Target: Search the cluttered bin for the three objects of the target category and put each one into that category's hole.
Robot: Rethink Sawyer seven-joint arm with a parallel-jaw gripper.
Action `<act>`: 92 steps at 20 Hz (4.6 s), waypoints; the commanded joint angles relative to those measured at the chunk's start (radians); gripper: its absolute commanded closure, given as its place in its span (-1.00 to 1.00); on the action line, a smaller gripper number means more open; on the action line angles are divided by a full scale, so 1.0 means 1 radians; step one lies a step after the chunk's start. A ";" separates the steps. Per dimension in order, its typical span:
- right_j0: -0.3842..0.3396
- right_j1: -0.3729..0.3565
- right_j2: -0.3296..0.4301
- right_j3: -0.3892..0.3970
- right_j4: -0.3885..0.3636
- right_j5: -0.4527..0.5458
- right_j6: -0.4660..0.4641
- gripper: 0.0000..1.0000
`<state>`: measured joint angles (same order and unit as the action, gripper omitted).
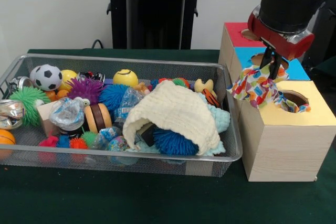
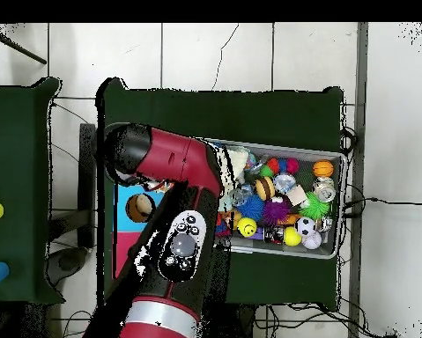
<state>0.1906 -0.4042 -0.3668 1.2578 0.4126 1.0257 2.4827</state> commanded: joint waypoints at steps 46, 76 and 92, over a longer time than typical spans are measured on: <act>-0.033 0.257 -0.001 -0.326 0.102 0.213 0.517 1.00; -0.027 0.272 -0.039 -0.255 0.078 0.236 0.528 1.00; 0.004 0.207 -0.064 -0.116 0.080 0.186 0.508 1.00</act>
<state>0.1940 -0.1941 -0.4517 0.9350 0.5203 1.2427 2.7654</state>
